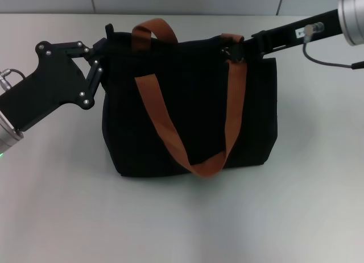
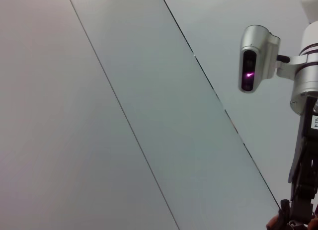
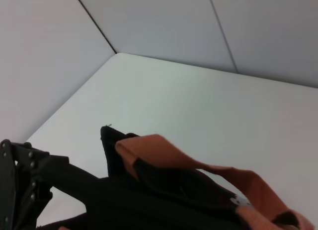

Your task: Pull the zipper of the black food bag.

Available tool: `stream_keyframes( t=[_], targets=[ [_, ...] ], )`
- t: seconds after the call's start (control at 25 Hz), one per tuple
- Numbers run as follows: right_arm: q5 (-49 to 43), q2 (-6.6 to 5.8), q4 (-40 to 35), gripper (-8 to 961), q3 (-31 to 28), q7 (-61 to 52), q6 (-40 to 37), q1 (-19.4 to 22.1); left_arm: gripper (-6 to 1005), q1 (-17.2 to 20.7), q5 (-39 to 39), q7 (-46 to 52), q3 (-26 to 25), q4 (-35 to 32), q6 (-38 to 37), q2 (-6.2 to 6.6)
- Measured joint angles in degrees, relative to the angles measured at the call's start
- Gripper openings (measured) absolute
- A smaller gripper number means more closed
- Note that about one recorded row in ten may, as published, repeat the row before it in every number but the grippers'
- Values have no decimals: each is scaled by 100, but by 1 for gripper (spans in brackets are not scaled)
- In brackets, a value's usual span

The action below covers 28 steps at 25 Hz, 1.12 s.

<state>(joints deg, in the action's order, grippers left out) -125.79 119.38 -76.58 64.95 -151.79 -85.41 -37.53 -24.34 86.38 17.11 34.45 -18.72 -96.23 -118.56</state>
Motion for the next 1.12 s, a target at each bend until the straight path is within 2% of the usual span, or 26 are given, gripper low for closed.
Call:
stream_keyframes(
  t=[0.32,1.12],
  targets=[
    [0,6,-143,10,-195,10,-82,156,52,-5,0,-21,0,0,15,0],
    [25,-5,-129,13,-479,49,-156,204,55,-26,0,-34,-1,0,94,-10]
  ],
)
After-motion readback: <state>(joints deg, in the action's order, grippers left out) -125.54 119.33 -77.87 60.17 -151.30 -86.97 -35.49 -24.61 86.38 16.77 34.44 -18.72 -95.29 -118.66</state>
